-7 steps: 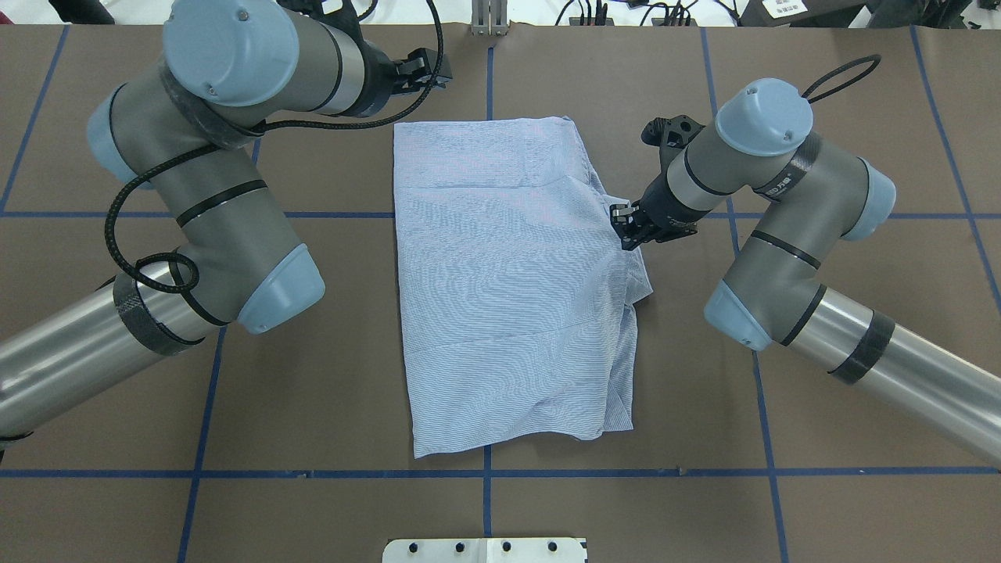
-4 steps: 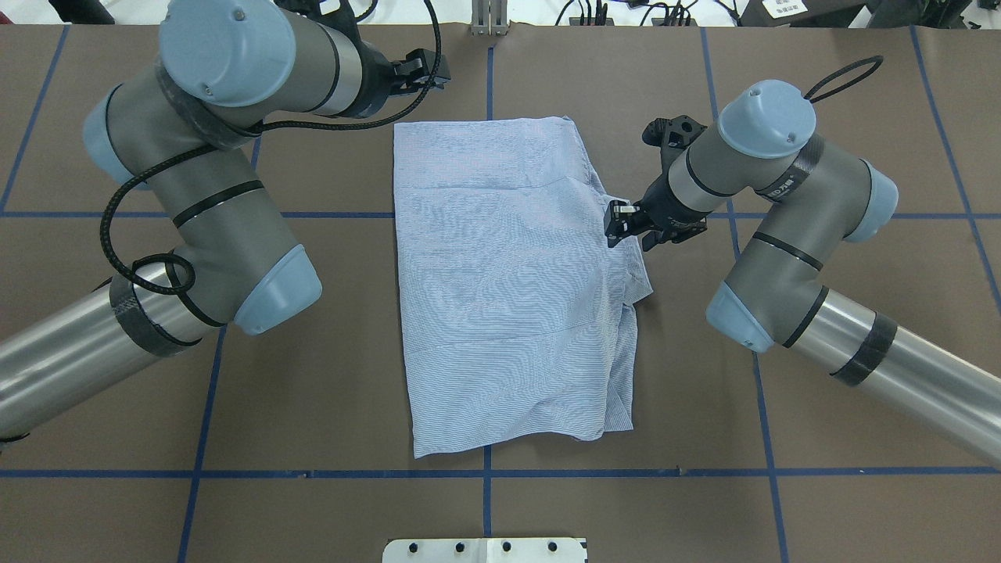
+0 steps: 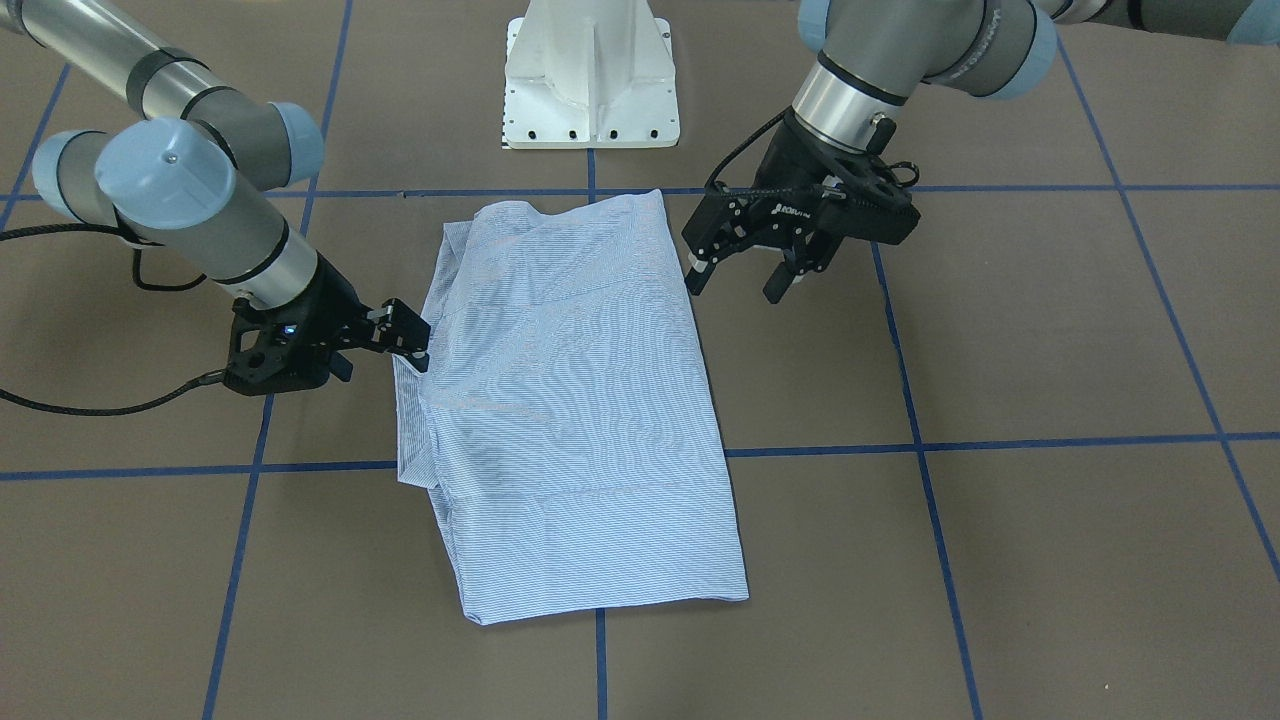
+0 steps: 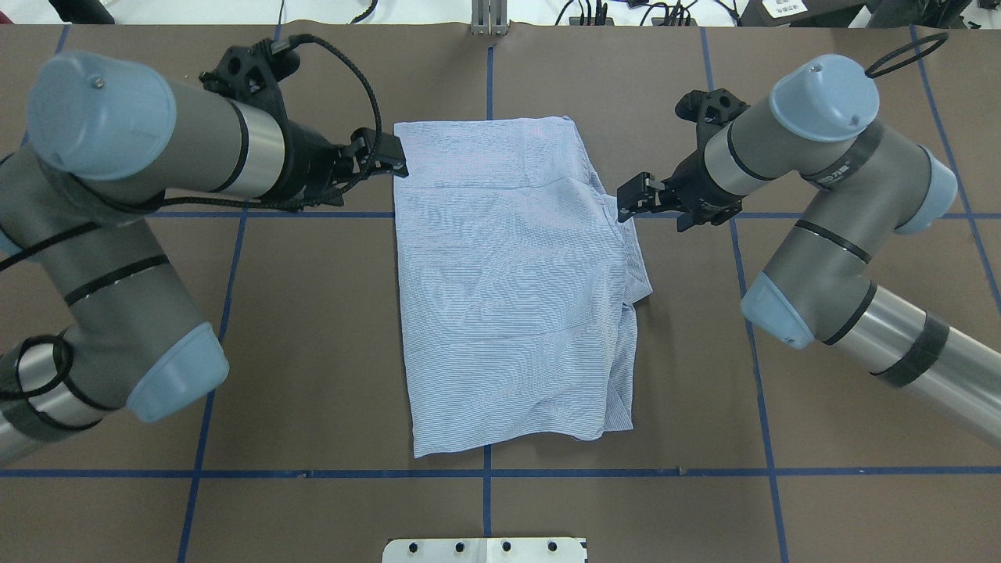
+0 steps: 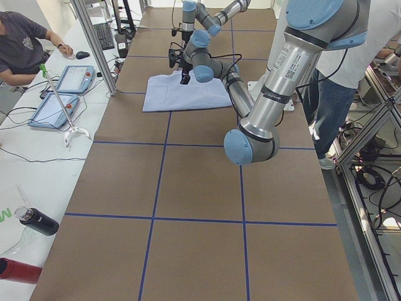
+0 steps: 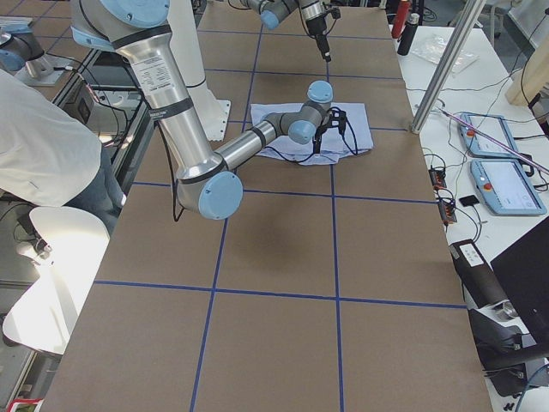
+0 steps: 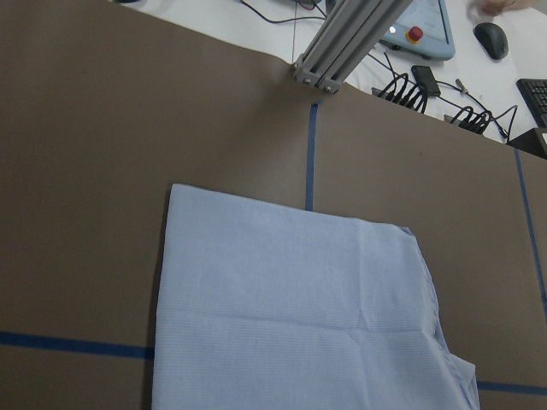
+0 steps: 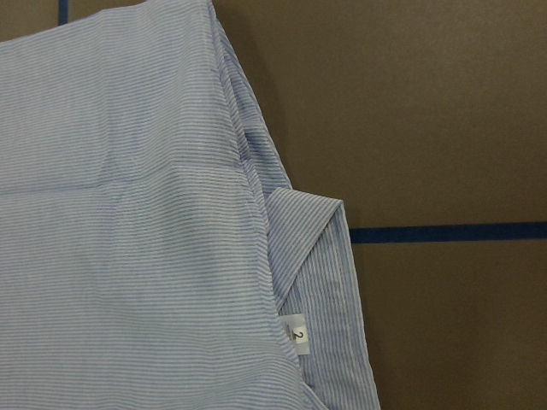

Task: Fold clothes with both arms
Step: 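Move the left gripper to the shirt corner nearest the robot while the right lifts away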

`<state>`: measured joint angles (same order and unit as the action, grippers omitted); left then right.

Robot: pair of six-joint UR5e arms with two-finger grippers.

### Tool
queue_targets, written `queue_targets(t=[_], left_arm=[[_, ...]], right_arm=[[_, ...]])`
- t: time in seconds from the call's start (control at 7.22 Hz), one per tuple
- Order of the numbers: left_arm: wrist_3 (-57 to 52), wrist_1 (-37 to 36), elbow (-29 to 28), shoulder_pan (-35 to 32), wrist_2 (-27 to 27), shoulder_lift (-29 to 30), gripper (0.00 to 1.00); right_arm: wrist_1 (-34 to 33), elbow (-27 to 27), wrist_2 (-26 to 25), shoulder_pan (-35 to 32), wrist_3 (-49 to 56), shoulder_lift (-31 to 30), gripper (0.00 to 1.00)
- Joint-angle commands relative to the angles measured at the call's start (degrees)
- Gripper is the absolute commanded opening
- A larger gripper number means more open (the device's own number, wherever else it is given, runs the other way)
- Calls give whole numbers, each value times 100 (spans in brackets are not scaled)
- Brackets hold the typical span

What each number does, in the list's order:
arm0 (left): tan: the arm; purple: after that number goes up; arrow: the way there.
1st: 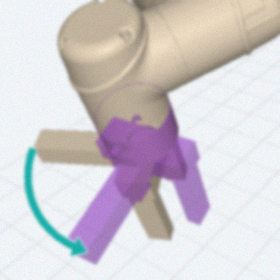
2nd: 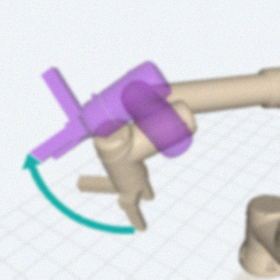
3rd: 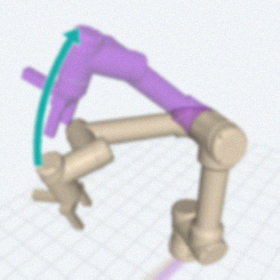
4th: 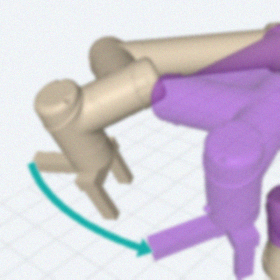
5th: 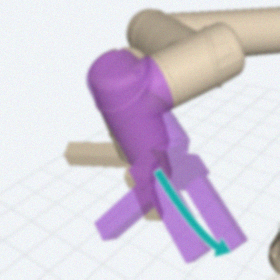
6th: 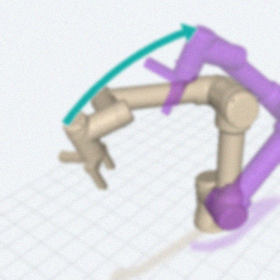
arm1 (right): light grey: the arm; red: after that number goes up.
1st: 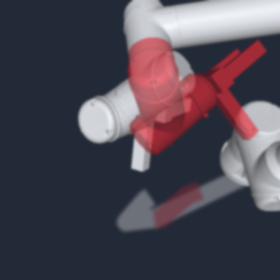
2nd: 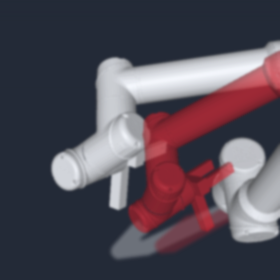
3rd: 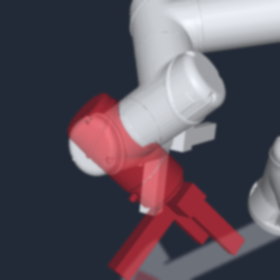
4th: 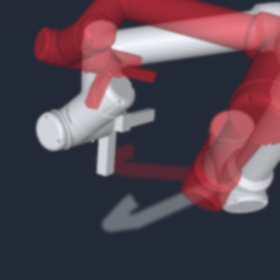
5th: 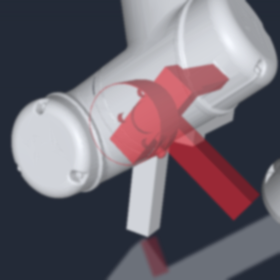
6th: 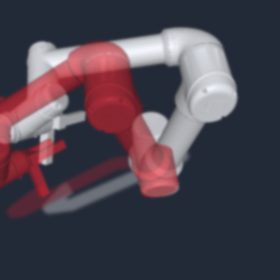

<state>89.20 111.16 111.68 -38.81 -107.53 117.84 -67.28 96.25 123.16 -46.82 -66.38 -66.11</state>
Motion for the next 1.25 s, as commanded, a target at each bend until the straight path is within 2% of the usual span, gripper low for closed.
queue_targets(t=[0.0, 0.14, 0.42, 0.83, 1.11], left_arm=[[1699, 229, 301, 1237, 595, -262, 99], [2054, 222, 275, 1914, 1332, -323, 99], [2224, 187, 48, 2306, 1392, -455, 97], [2225, 178, -339, 2543, 1383, -447, 91], [2225, 169, -367, 2737, 1383, -525, 90]], right_arm=[[-721, 498, 24, -143, -7, -60, 100], [-1117, 831, -45, -135, -7, -51, 100], [-1191, 975, -108, -143, -7, -103, 100], [-1191, 1019, -99, -126, -7, -95, 100], [-1191, 1001, -90, -108, -7, -95, 100]])
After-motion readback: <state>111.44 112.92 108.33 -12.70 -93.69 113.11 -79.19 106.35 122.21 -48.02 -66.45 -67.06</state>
